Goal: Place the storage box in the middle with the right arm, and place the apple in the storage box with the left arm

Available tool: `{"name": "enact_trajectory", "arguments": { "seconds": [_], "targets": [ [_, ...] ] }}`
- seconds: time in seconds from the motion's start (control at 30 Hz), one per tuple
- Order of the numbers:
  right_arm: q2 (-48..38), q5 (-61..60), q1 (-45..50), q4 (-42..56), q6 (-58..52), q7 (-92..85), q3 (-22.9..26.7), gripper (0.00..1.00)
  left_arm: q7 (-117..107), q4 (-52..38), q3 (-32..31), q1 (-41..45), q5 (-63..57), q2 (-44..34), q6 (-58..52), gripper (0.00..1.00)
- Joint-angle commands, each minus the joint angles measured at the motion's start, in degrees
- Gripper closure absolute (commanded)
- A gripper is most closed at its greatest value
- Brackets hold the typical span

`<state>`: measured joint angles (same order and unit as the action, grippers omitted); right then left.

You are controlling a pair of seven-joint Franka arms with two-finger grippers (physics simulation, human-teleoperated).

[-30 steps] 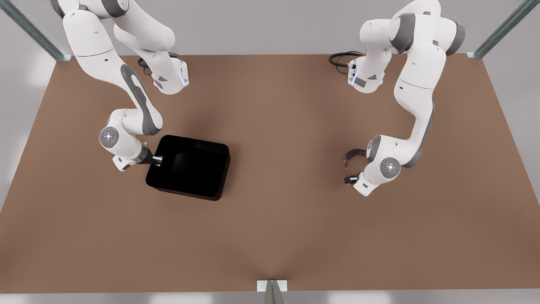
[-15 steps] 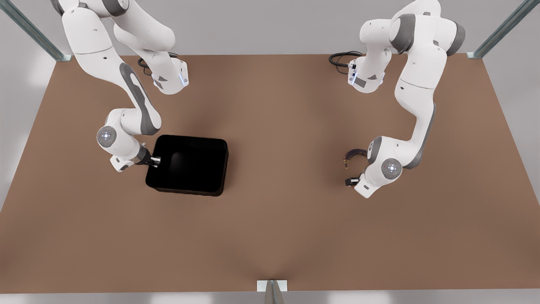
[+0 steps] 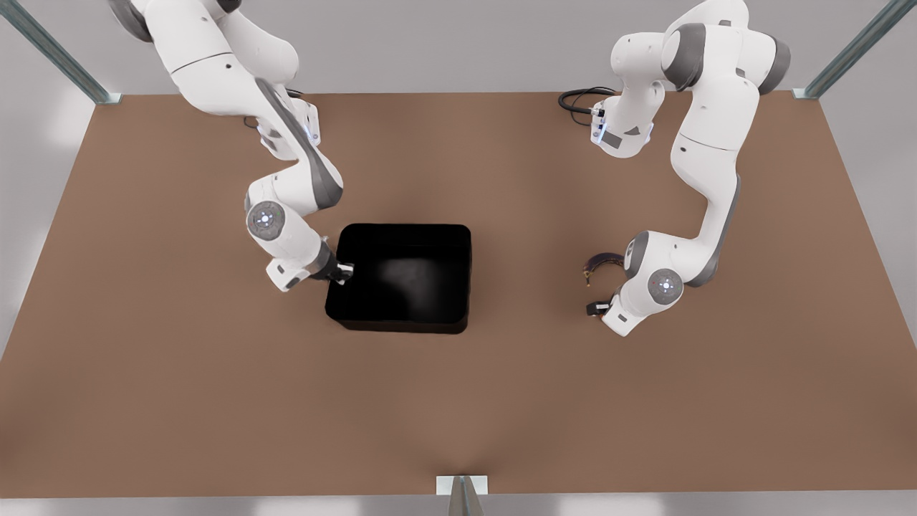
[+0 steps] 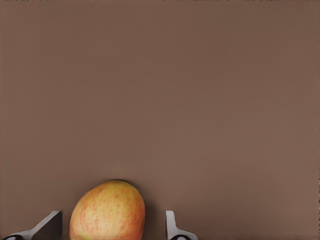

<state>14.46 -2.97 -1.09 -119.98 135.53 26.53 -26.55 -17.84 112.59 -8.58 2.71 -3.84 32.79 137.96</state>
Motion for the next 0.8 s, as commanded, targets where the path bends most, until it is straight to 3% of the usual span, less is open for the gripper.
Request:
{"name": "enact_trajectory", "arguments": {
  "seconds": [0.0,0.17,0.4,0.43,0.47,0.63,0.77],
  "targets": [
    [0.47,0.16,1.70,0.62,-0.69,1.85,0.01,0.79,0.00,0.00,-0.03,0.01,-0.02,0.00,0.03,0.01],
    [6.54,0.33,10.49,7.48,-1.14,9.33,0.09,0.79,0.00,0.09,-0.03,0.01,-0.02,0.09,0.12,0.01],
    [16.03,8.68,10.93,13.81,-0.88,8.89,0.09,0.79,0.00,0.00,-0.03,0.01,-0.11,0.26,0.38,0.01],
    [16.65,9.30,10.93,13.90,-0.79,9.07,0.09,0.00,0.09,0.00,-0.03,-0.07,-0.11,0.26,0.38,0.01],
    [16.65,9.30,10.85,14.51,-0.96,8.98,0.09,0.00,0.09,0.00,-0.03,-0.07,-0.11,0.26,0.38,0.02],
    [12.61,8.42,10.85,15.30,-3.25,9.68,0.00,0.00,0.00,-0.09,-0.03,-0.07,-0.11,0.35,0.47,0.29],
    [-3.82,4.99,8.39,11.97,-13.00,10.39,-1.14,0.00,0.18,-0.53,-0.03,-0.43,-0.20,0.79,0.47,0.31]
  ]
}}
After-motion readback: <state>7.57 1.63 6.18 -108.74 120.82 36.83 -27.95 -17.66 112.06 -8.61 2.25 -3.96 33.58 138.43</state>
